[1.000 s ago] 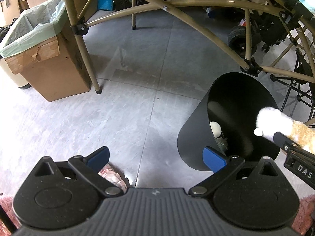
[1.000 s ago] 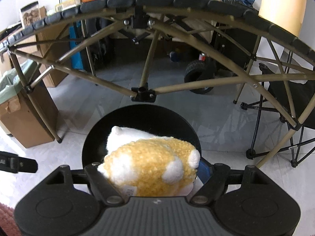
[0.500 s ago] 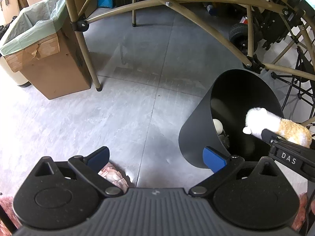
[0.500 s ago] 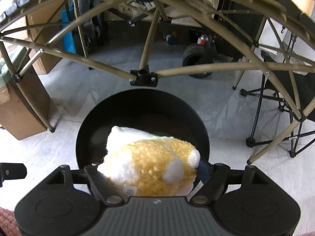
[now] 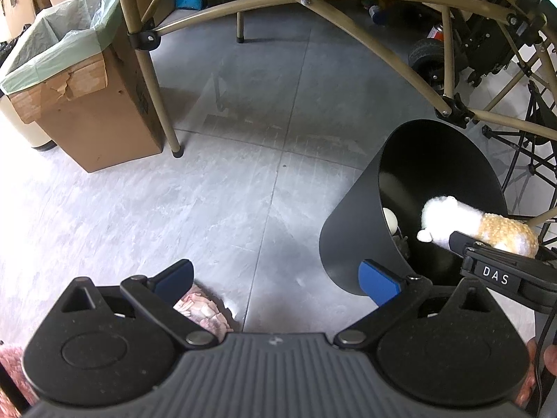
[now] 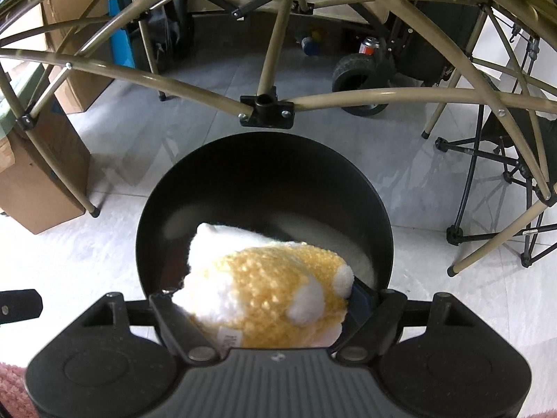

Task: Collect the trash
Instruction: 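Lower the plush toy into the bin and open the right tool, then raise both tools back toward the table near the light-blue plush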

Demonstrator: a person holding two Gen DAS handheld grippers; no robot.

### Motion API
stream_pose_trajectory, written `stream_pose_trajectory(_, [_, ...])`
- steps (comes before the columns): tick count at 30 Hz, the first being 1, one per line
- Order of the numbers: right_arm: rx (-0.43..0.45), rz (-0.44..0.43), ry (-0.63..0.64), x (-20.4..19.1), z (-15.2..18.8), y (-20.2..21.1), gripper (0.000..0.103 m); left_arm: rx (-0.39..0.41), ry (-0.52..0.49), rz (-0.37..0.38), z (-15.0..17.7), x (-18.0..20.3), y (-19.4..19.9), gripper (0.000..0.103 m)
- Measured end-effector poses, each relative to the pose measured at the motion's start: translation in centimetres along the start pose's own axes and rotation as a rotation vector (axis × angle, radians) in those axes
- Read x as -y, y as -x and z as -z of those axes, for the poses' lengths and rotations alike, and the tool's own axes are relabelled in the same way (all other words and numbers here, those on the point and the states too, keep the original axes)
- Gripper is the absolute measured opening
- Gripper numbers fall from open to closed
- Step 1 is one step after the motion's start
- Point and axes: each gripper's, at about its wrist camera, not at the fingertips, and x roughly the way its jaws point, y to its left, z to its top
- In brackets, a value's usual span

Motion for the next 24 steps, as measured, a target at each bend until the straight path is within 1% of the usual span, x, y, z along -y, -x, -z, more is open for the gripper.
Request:
stream_pose_trajectory(4, [-0.005, -0.002, -0.005, 0.1, 0.0, -0.2, 0.078, 0.000, 0.000, -0.001, 0.0, 0.0, 0.0, 0.103])
stream_pose_trajectory(5, [-0.007, -0.005, -0.007, 0.2, -0.1, -0.3, 0.080, 0.000, 0.000, -0.001, 0.0, 0.0, 0.0, 0.103])
stream_pose_trajectory(7, [-0.007, -0.013, -0.023, 0.4, -0.1, -0.5, 0.086, 0.000, 0.000, -0.001, 0.0, 0.0, 0.0, 0.103])
stream_pose_trajectory(9, [-0.009, -0.022, -0.049, 0.7, -0.2, -0.5, 0.096, 0.001, -0.001, 0.000, 0.0, 0.0, 0.0, 0.103])
stream_pose_trajectory(10, [-0.007, -0.031, -0.065, 0.9, -0.2, -0.5, 0.099, 0.001, 0.000, 0.000, 0.0, 0.0, 0.0, 0.103])
stream_pose_trajectory(11, [-0.005, -0.035, -0.073, 1.0, -0.2, -0.5, 0.103, 0.000, 0.000, -0.001, 0.0, 0.0, 0.0, 0.103])
stream_pose_trajectory(24, [-0.010, -0.039, -0.067, 1.1, 0.1, -0.4, 0.103, -0.001, -0.002, -0.001, 0.1, 0.0, 0.0, 0.103])
